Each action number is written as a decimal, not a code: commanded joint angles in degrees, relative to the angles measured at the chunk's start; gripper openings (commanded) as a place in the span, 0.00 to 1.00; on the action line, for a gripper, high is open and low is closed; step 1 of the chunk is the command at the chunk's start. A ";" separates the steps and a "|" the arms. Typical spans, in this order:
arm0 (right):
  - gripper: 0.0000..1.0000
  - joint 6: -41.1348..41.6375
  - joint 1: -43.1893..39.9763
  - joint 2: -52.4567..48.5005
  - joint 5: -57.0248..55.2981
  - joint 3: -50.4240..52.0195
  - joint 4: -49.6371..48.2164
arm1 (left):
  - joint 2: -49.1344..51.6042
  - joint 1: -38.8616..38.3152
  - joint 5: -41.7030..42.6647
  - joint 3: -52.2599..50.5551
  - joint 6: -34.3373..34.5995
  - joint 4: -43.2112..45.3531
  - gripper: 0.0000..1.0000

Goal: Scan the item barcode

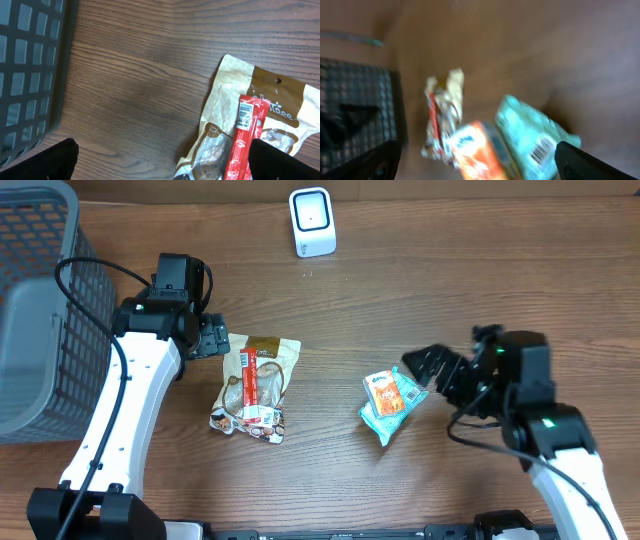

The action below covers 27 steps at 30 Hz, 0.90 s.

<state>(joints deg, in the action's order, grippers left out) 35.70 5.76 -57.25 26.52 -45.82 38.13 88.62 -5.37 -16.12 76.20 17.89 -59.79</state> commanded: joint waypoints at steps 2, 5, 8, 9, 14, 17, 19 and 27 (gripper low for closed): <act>0.69 -2.12 -1.42 3.96 -6.49 -2.43 2.40 | 0.20 0.09 -0.55 0.02 -0.07 0.09 1.00; 0.07 -2.01 -1.84 3.17 -14.93 -2.10 8.41 | 0.20 0.09 -0.57 0.02 -0.07 0.09 1.00; 0.04 -1.18 -1.84 0.57 -19.45 -0.79 12.20 | 0.20 0.09 -0.57 0.02 -0.07 0.09 1.00; 0.04 -1.18 -1.84 -0.59 -19.37 -0.26 12.59 | 0.20 0.09 -0.57 0.02 -0.07 0.09 1.00; 0.04 -1.18 -0.94 -8.02 -16.63 1.62 11.78 | 0.20 0.09 -0.57 0.02 -0.07 0.09 1.00; 0.04 -1.20 -0.83 -12.57 -13.00 1.62 10.49 | 0.20 0.09 -0.57 0.02 -0.07 0.09 1.00; 0.04 -1.22 -0.85 -15.15 -9.75 1.62 9.20 | 0.20 0.09 -0.57 0.02 -0.07 0.09 1.00; 0.04 -1.68 -0.83 -17.68 2.21 1.62 5.49 | 0.20 0.09 -0.57 0.02 -0.07 0.09 1.00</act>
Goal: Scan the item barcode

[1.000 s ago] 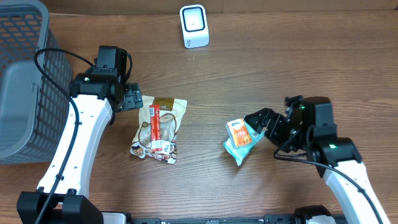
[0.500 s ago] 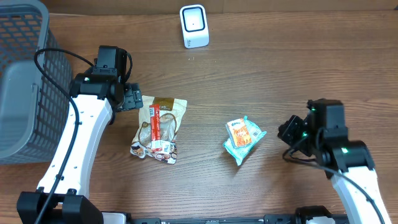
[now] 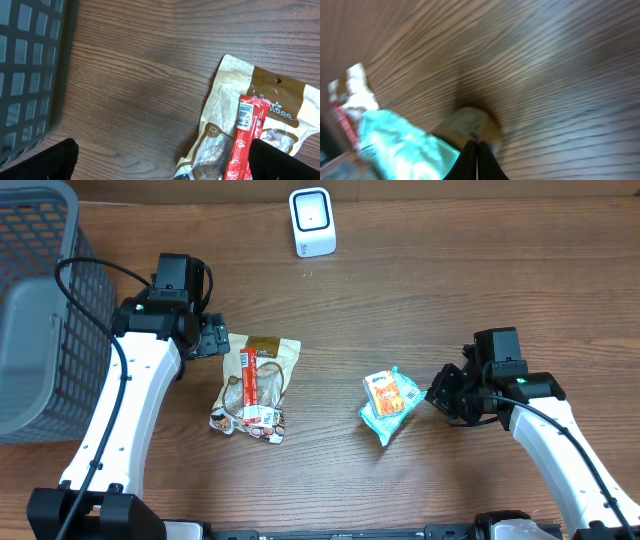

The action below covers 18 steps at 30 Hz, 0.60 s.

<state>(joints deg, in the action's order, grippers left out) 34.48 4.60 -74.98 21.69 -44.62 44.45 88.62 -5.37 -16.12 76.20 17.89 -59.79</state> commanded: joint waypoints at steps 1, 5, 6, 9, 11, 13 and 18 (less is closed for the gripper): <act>0.04 -0.50 0.33 0.04 9.09 0.42 -1.40 | 0.20 0.09 -0.57 0.02 -0.07 0.09 1.00; 0.06 -3.08 0.33 0.07 20.96 0.28 -5.64 | 0.20 0.09 -0.55 0.02 -0.07 0.09 1.00; 0.07 -3.04 0.33 0.07 22.97 0.20 -6.75 | 0.20 0.09 -0.55 0.02 -0.07 0.09 1.00; 0.13 -2.97 1.09 0.07 25.79 -0.13 -8.92 | 0.20 0.09 -0.57 0.02 -0.07 0.09 1.00; 0.16 -2.99 2.56 0.07 25.73 -0.13 -9.77 | 0.20 0.09 -0.55 0.02 -0.07 0.09 1.00; 0.17 -2.97 4.55 0.07 24.48 -0.13 -10.36 | 0.20 0.09 -0.55 0.02 -0.07 0.09 1.00; 0.20 -3.04 6.16 1.07 20.26 -1.84 -10.25 | 0.20 0.09 -0.55 0.02 -0.07 0.09 1.00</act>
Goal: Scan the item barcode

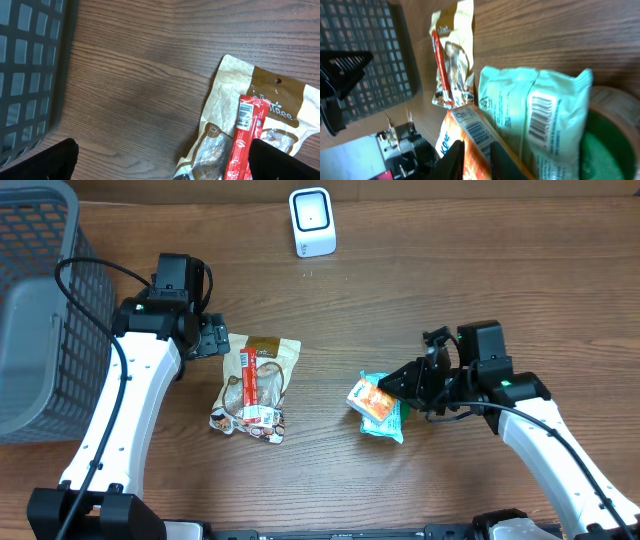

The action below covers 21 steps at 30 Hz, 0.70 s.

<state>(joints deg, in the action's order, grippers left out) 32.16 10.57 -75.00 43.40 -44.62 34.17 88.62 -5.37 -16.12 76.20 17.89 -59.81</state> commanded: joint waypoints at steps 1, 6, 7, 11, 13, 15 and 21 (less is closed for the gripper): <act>0.21 -0.72 0.02 1.57 -1.92 -2.62 0.31 | 0.20 0.09 -0.57 0.02 -0.07 0.11 1.00; 0.21 -0.72 -0.24 5.42 -12.35 -9.90 8.76 | 0.20 0.11 -0.57 0.02 -0.07 0.11 1.00; 0.21 -0.72 -0.24 5.99 -15.78 -11.17 11.23 | 0.20 0.09 -0.57 0.02 -0.07 0.11 1.00; 0.17 -0.70 -0.24 7.17 -26.18 -12.76 19.17 | 0.20 0.09 -0.55 0.02 -0.07 0.11 1.00; 0.13 -0.70 -0.20 6.69 -29.73 -12.52 22.32 | 0.20 0.09 -0.55 0.02 -0.07 0.11 1.00; 0.11 -0.72 0.26 6.08 -30.53 -11.52 23.17 | 0.20 0.09 -0.57 0.02 -0.07 0.11 1.00; 0.10 -0.46 4.68 2.34 -30.27 -8.61 23.17 | 0.20 0.11 -0.57 0.02 -0.07 0.11 1.00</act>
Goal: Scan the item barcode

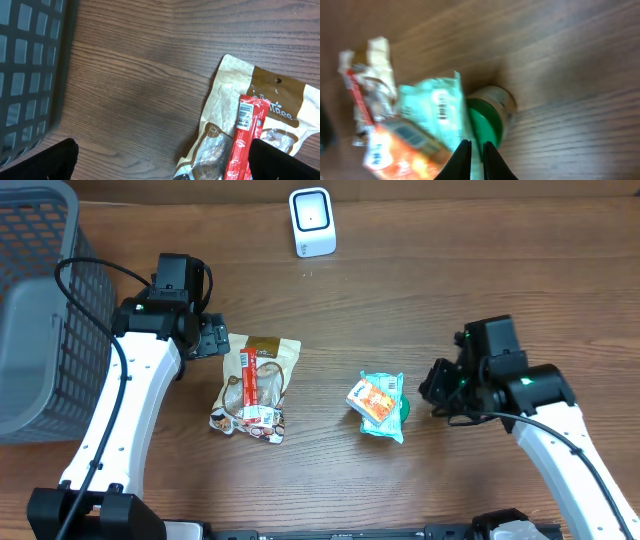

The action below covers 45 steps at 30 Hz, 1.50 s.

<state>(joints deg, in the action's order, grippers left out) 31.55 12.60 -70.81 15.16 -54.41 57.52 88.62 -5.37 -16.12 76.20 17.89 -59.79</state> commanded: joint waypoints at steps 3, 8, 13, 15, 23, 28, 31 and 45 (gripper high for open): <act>0.11 0.26 6.36 -4.04 -2.05 1.33 -0.46 | 0.20 0.09 -0.55 0.02 -0.07 0.09 1.00; 0.11 2.99 11.80 -6.27 -0.07 1.33 -3.65 | 0.20 0.09 -0.57 0.02 -0.07 0.11 1.00; 0.11 2.95 15.96 -6.36 4.72 1.31 -9.94 | 0.20 0.11 -0.57 0.02 -0.07 0.09 1.00; 0.11 2.91 16.76 -6.36 4.63 1.25 -11.45 | 0.20 0.09 -0.57 0.02 -0.07 0.09 1.00; 0.25 2.73 16.81 -6.34 -0.87 -6.14 -6.38 | 0.20 0.09 -0.57 0.02 -0.07 0.09 1.00; 0.57 2.73 16.81 -6.36 -8.59 -16.72 2.36 | 0.20 0.11 -0.55 0.02 -0.07 0.09 1.00; 0.81 2.75 16.81 -6.36 -11.26 -19.32 4.76 | 0.20 0.09 -0.57 0.02 -0.07 0.09 1.00; 1.00 7.30 20.24 -17.42 -18.71 -18.60 12.31 | 0.20 0.09 -0.57 0.02 -0.07 0.09 1.00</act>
<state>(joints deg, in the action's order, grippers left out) 37.74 31.22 -85.49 -1.67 -73.03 69.82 88.62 -5.37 -16.12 76.20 17.89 -59.79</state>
